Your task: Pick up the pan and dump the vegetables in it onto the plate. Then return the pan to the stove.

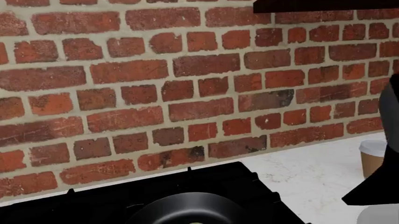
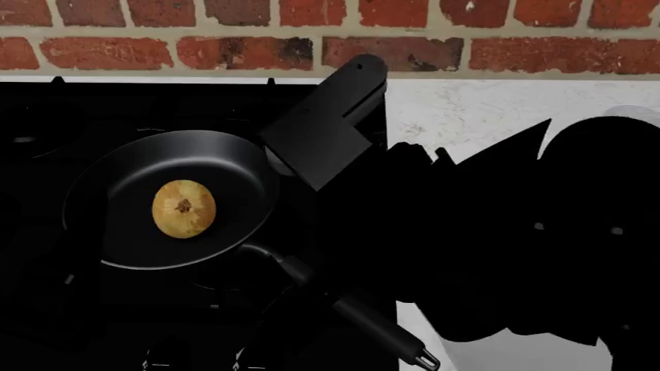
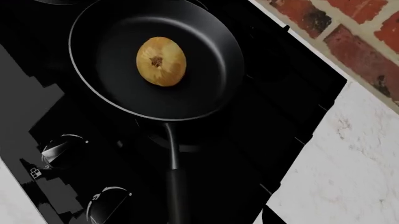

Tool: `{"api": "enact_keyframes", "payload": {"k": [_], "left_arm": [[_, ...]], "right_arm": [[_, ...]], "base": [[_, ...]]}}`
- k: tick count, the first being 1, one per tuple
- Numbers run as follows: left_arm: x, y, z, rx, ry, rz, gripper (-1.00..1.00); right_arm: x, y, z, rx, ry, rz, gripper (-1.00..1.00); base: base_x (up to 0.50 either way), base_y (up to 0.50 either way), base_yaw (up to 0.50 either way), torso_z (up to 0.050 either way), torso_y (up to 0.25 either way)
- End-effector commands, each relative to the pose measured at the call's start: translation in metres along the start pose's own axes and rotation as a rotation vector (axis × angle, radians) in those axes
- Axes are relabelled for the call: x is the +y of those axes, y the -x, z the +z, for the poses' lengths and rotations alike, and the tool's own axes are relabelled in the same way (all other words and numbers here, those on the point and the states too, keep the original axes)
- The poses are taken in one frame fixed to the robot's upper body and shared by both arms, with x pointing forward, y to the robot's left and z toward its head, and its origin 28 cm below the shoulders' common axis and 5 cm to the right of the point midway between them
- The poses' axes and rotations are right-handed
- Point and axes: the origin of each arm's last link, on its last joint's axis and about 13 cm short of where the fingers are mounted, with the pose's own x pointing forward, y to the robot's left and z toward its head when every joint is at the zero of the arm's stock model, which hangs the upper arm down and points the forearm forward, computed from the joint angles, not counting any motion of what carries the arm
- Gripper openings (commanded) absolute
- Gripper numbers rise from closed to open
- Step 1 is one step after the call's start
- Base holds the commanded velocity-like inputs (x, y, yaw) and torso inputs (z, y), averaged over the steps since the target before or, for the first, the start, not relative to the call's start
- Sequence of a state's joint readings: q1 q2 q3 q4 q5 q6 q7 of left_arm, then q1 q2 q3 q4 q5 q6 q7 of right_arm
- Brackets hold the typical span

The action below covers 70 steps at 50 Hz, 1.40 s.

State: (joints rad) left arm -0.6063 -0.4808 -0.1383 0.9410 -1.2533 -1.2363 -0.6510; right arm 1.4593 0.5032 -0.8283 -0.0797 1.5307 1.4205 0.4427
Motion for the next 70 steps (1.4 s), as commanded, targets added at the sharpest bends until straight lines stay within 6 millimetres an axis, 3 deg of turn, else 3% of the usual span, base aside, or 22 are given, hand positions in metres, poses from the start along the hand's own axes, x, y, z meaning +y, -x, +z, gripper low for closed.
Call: {"api": "enact_keyframes", "payload": {"k": [1, 14, 30, 70], "left_arm": [[0.001, -0.002, 0.002, -0.021, 0.029, -0.009, 1.0], [0.003, -0.001, -0.003, -0.015, 0.038, -0.007, 1.0], [0.005, -0.001, 0.0, -0.02, 0.037, -0.002, 1.0], [0.007, 0.005, -0.005, -0.01, 0.034, 0.016, 1.0]], "right_arm": [[-0.004, -0.018, 0.01, 0.005, 0.022, 0.033, 1.0], [-0.008, -0.038, 0.019, 0.033, 0.038, 0.053, 1.0], [-0.002, -0.062, 0.017, 0.081, 0.058, 0.094, 1.0], [0.005, -0.107, -0.017, 0.181, 0.028, 0.147, 1.0]], "base": [[0.0, 0.0, 0.0, 0.0, 0.0], [0.0, 0.0, 0.0, 0.0, 0.0], [0.0, 0.0, 0.0, 0.0, 0.0], [0.0, 0.0, 0.0, 0.0, 0.0]]}}
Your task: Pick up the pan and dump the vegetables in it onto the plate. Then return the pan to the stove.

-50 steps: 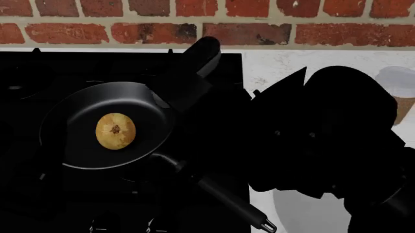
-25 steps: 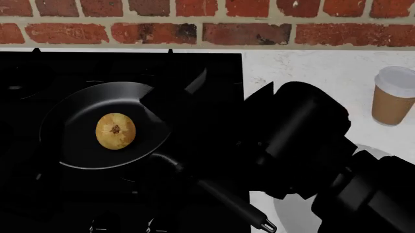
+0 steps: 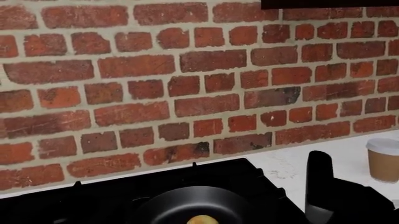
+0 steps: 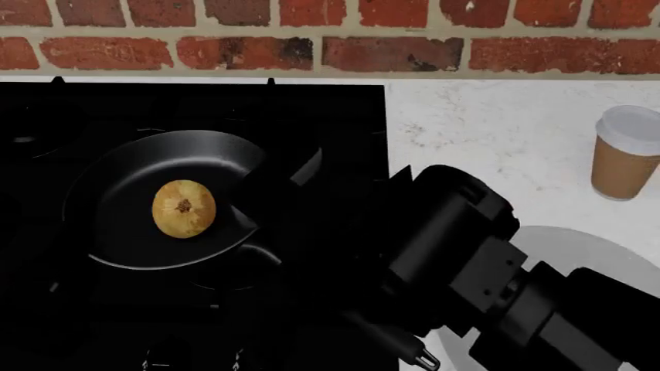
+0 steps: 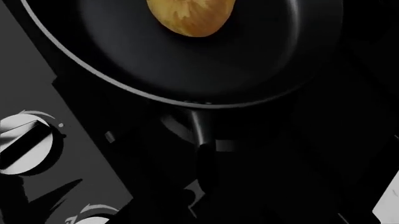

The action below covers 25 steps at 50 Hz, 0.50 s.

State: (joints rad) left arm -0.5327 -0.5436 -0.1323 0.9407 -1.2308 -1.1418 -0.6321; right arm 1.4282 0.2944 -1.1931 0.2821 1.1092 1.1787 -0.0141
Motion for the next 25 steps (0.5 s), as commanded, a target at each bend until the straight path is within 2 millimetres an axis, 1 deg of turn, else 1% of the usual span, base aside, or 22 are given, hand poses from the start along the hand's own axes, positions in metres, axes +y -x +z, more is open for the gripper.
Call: {"api": "enact_keyframes", "payload": {"k": [1, 2, 4, 8, 10, 13, 16, 18, 21, 25], "left_arm": [[0.001, -0.001, 0.001, -0.018, 0.025, -0.003, 1.0], [0.002, -0.001, 0.0, -0.017, 0.026, -0.001, 1.0], [0.002, -0.001, -0.001, -0.014, 0.026, 0.002, 1.0], [0.001, -0.001, 0.001, -0.017, 0.019, -0.008, 1.0], [0.001, -0.002, 0.001, -0.016, 0.017, -0.011, 1.0], [0.0, -0.002, -0.001, -0.014, 0.017, -0.013, 1.0], [0.001, -0.003, -0.001, -0.011, 0.015, -0.012, 1.0], [0.002, -0.002, -0.002, -0.01, 0.016, -0.012, 1.0], [0.003, -0.002, -0.004, -0.007, 0.016, -0.01, 1.0], [0.006, 0.0, -0.007, -0.006, 0.017, -0.002, 1.0]], "right_arm": [[0.001, -0.014, -0.004, 0.001, 0.001, 0.026, 1.0], [0.001, -0.014, -0.004, -0.005, -0.002, 0.022, -1.0], [0.002, -0.011, -0.006, -0.018, -0.002, 0.018, -1.0], [0.0, 0.002, -0.001, -0.052, -0.018, -0.002, -1.0], [-0.003, 0.005, 0.0, -0.065, -0.007, -0.048, -1.0], [-0.002, 0.01, 0.002, -0.085, -0.006, -0.048, -1.0], [-0.002, 0.02, 0.009, -0.132, 0.018, -0.07, -1.0], [-0.001, 0.03, 0.018, -0.188, 0.032, -0.093, -1.0], [0.0, 0.04, 0.023, -0.243, 0.041, -0.119, -1.0], [0.009, 0.048, 0.016, -0.337, 0.011, -0.144, -1.0]], "base": [[0.0, 0.0, 0.0, 0.0, 0.0], [0.0, 0.0, 0.0, 0.0, 0.0], [0.01, 0.0, 0.0, 0.0, 0.0], [0.0, 0.0, 0.0, 0.0, 0.0], [0.0, 0.0, 0.0, 0.0, 0.0], [0.0, 0.0, 0.0, 0.0, 0.0], [0.0, 0.0, 0.0, 0.0, 0.0], [0.0, 0.0, 0.0, 0.0, 0.0], [0.0, 0.0, 0.0, 0.0, 0.0], [0.0, 0.0, 0.0, 0.0, 0.0]]}}
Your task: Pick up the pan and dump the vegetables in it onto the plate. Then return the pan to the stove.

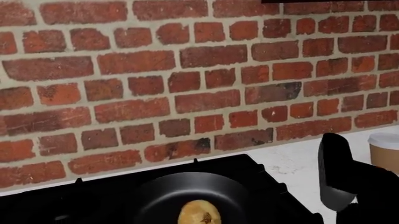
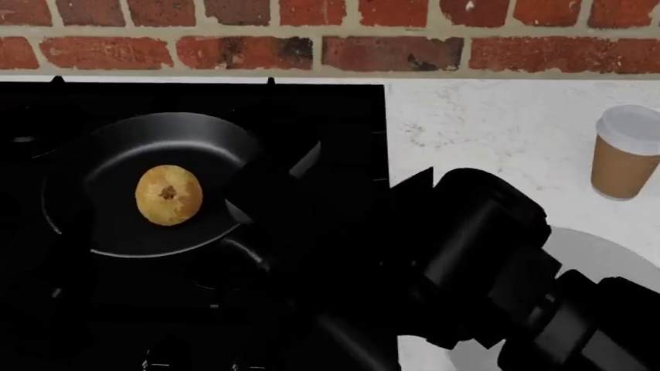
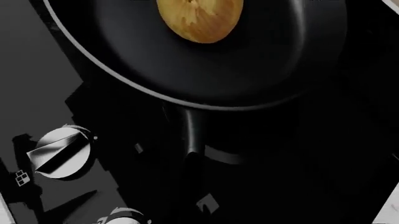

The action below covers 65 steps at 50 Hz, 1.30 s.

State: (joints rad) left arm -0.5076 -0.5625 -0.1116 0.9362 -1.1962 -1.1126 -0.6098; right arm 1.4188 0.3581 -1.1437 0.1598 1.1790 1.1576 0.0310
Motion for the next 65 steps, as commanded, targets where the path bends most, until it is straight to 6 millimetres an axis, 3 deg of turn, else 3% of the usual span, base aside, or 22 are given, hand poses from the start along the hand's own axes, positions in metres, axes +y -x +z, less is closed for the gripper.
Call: {"api": "enact_keyframes", "payload": {"k": [1, 20, 34, 49, 65], "left_arm": [[0.004, 0.0, -0.003, -0.019, 0.029, -0.005, 1.0], [0.004, 0.002, -0.006, -0.02, 0.038, 0.004, 1.0], [0.003, 0.001, -0.009, -0.005, 0.031, -0.007, 1.0], [0.002, 0.001, -0.009, -0.004, 0.027, -0.012, 1.0], [0.001, 0.0, -0.009, 0.002, 0.014, -0.012, 1.0]], "right_arm": [[0.007, 0.036, 0.02, -0.294, -0.002, -0.176, -1.0], [0.016, 0.064, -0.014, -0.305, -0.116, -0.236, -1.0], [0.03, 0.085, -0.041, -0.418, -0.231, -0.272, -1.0], [0.047, 0.073, -0.086, -0.47, -0.412, -0.242, -1.0], [0.05, 0.113, -0.088, -0.591, -0.492, -0.372, -1.0]], "base": [[0.0, 0.0, 0.0, 0.0, 0.0], [0.0, 0.0, 0.0, 0.0, 0.002], [0.0, 0.0, 0.0, 0.0, 0.001], [0.0, 0.0, 0.0, 0.001, 0.002], [0.0, 0.0, 0.0, 0.001, 0.003]]}}
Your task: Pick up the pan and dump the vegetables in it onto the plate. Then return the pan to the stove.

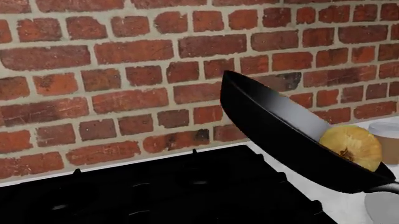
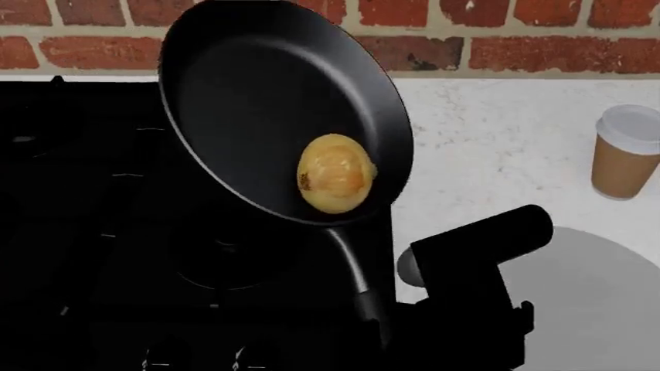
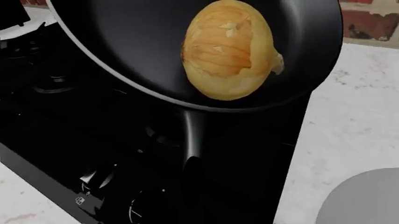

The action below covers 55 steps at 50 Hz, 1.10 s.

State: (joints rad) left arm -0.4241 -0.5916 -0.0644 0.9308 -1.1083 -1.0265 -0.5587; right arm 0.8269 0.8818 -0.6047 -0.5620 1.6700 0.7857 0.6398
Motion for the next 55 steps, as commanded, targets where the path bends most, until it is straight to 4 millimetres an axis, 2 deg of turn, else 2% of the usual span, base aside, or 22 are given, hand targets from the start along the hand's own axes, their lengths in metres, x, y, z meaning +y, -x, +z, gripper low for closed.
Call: {"api": "enact_keyframes", "payload": {"k": [1, 7, 18, 29, 37, 46, 55], "left_arm": [[0.0, -0.002, 0.003, -0.022, 0.013, -0.008, 1.0], [0.001, -0.001, 0.005, -0.027, 0.011, -0.005, 1.0], [0.001, -0.001, 0.007, -0.029, 0.002, -0.002, 1.0], [0.0, 0.0, 0.007, -0.03, -0.001, -0.005, 1.0], [-0.002, -0.001, 0.007, -0.026, 0.007, -0.016, 1.0], [-0.003, 0.0, 0.007, -0.024, 0.033, -0.038, 1.0], [-0.005, 0.0, 0.012, -0.032, 0.024, -0.045, 1.0]], "right_arm": [[-0.004, 0.025, 0.022, -0.226, -0.033, -0.162, -1.0], [-0.008, 0.029, 0.015, -0.245, -0.078, -0.17, -1.0], [-0.021, 0.025, -0.008, -0.24, -0.168, -0.189, -1.0], [-0.025, 0.026, -0.014, -0.343, -0.247, -0.165, -1.0], [-0.027, 0.02, -0.017, -0.394, -0.288, -0.13, -1.0], [-0.039, 0.007, -0.035, -0.441, -0.37, -0.106, -1.0], [-0.034, 0.002, -0.044, -0.496, -0.443, -0.044, -1.0]], "base": [[0.0, 0.0, 0.0, 0.0, 0.0], [0.0, 0.0, 0.0, 0.0, 0.002], [0.0, 0.0, 0.0, 0.001, 0.002], [0.0, 0.0, 0.0, 0.001, 0.003], [0.0, 0.0, 0.0, 0.0, 0.001], [0.0, 0.0, 0.0, 0.001, 0.002], [0.0, 0.0, 0.0, 0.0, 0.002]]}}
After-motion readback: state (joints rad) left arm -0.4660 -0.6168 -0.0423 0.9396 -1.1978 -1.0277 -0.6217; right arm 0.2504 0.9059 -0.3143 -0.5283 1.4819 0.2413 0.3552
